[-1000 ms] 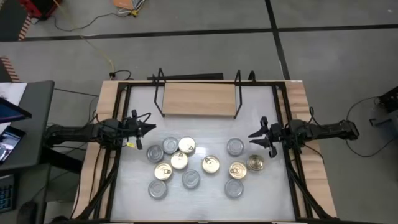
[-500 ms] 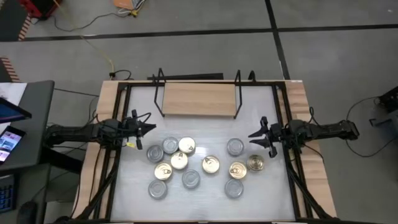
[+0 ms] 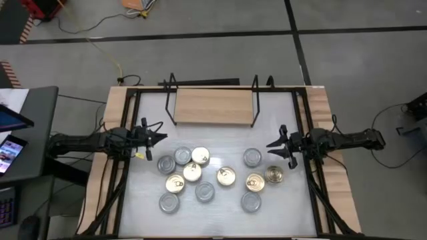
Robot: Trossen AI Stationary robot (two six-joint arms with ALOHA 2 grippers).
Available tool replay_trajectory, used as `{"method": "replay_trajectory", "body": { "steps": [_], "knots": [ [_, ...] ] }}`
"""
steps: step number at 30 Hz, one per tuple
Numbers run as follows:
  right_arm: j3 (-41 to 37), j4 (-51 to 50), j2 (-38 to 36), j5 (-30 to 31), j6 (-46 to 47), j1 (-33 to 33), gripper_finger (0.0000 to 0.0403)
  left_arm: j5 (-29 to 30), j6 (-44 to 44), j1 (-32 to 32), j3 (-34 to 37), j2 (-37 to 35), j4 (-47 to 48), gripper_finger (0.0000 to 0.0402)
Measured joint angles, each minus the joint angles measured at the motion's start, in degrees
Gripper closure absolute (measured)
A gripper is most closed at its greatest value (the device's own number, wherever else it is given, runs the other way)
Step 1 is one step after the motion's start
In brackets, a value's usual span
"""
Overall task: Stack canned seafood by type on shelf
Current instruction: Put the green tuna can on the shelf
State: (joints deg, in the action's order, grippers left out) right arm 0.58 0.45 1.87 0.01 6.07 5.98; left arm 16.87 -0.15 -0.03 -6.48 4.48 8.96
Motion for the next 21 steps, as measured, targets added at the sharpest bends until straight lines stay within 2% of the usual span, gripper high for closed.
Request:
{"method": "replay_trajectory", "body": {
  "steps": [8,14,21],
  "knots": [
    [0.0,0.0,-0.02,0.0,-0.01,0.01,0.0275,0.01,0.61,-0.01,0.0,0.01,-0.11,0.0401],
    [0.0,0.0,0.0,0.0,0.0,0.02,0.0275,2.11,14.44,0.01,0.0,0.01,-0.41,0.0401],
    [0.0,0.0,0.0,0.0,0.0,0.0,0.0275,2.05,19.01,0.01,-0.02,0.01,-0.72,0.0401]
  ]
}}
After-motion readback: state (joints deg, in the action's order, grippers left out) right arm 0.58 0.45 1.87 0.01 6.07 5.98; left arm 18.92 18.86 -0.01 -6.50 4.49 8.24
